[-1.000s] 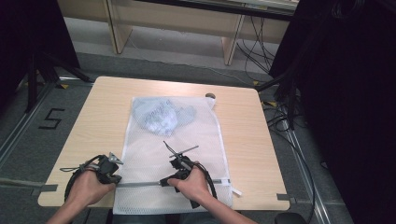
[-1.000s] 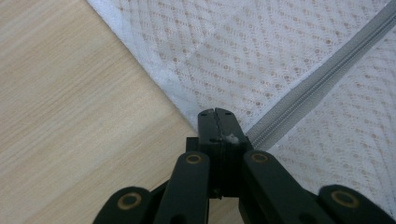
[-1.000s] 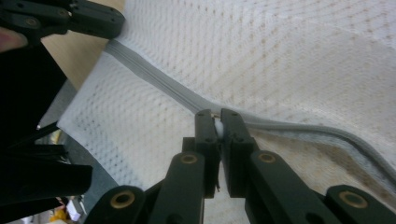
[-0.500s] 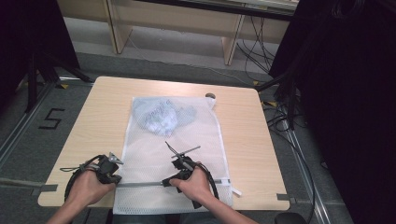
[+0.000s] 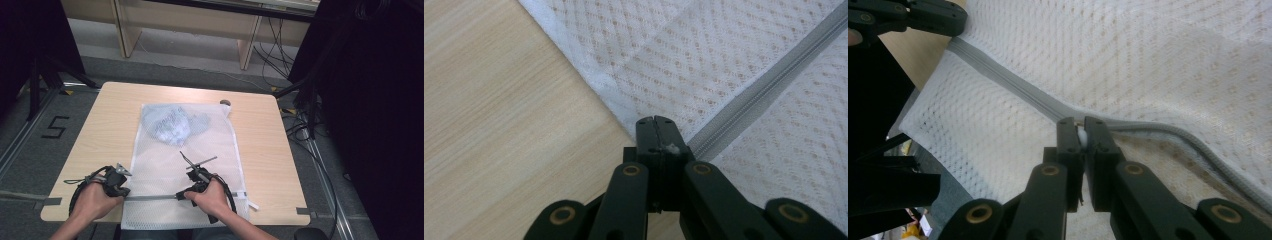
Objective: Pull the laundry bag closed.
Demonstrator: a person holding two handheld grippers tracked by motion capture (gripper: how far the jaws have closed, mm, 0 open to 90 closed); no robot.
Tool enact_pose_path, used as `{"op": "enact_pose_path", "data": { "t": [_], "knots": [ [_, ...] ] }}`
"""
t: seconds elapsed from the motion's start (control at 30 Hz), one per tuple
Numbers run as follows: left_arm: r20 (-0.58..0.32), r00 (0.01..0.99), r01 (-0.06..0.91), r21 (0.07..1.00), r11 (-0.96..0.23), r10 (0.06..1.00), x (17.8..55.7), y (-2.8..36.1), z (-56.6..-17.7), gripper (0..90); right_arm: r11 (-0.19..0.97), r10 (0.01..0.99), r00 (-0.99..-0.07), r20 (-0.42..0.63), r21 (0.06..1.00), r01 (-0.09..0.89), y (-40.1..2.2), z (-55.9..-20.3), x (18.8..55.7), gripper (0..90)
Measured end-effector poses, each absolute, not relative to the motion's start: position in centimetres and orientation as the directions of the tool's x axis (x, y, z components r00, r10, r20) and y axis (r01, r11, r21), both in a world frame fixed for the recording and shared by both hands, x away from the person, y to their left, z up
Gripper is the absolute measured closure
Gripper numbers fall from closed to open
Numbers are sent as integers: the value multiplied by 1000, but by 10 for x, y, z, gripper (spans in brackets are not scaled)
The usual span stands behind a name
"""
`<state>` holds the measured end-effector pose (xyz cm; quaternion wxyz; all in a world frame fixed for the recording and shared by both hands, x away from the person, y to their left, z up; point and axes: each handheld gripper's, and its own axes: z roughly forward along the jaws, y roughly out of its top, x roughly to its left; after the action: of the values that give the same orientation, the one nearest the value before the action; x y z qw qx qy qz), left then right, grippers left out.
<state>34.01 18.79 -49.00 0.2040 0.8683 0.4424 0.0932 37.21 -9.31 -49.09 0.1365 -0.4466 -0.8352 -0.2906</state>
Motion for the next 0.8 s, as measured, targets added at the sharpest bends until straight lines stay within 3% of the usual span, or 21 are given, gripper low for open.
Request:
{"op": "enact_pose_path", "data": {
  "t": [0.6, 0.8],
  "knots": [
    [-20, 589, 732, 437, -523, 808, 340, 188, -490, 900, 407, 697, -517, 496, 320, 856, -100, -489, 372, 871],
    [-20, 601, 727, 430, -536, 799, 340, 189, -489, 900, 453, 689, -568, 450, 344, 823, -105, -491, 373, 871]
  ]
}}
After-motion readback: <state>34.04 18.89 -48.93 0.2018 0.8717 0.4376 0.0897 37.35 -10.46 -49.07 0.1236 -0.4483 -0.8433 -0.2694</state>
